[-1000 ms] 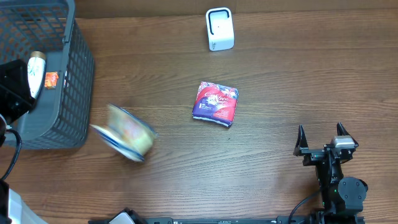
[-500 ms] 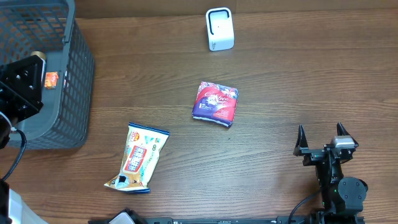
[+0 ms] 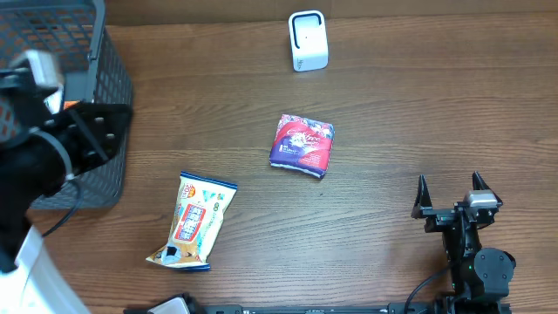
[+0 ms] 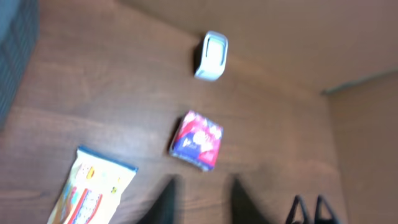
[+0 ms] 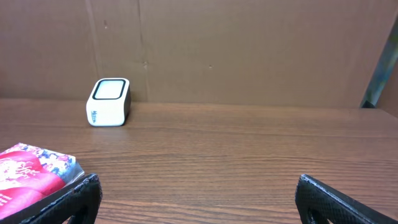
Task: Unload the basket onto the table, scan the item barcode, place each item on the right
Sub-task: 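Grasp the yellow snack bag and reposition it beside the red-purple pack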
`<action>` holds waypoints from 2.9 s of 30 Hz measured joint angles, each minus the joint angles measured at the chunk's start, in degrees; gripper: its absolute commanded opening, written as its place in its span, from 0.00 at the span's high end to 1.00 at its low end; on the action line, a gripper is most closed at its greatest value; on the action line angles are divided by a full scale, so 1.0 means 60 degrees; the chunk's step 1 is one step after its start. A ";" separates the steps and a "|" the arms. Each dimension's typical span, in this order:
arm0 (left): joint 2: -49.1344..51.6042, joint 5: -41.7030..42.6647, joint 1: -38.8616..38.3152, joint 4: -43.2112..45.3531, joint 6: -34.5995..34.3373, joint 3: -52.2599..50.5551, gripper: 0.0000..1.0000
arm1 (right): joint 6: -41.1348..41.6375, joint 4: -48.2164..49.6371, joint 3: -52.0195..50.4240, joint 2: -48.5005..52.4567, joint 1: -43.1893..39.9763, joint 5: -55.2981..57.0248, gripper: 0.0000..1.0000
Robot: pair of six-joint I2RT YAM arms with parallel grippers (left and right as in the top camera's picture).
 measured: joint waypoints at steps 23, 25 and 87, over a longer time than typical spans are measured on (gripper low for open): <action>0.1537 -0.5581 -0.4215 0.2393 -0.1741 -0.9220 0.96 | 0.0000 0.0011 0.0000 0.0000 0.0000 0.0004 0.00; 0.1603 -0.5796 -0.4215 0.2783 -0.1989 -0.9726 0.96 | -0.0004 0.0004 0.0000 0.0000 0.0000 0.0004 0.00; 0.1209 -0.7060 -0.4080 0.4448 -0.4080 -0.9402 0.96 | 0.0000 0.0004 0.0000 0.0000 -0.0004 0.0004 0.00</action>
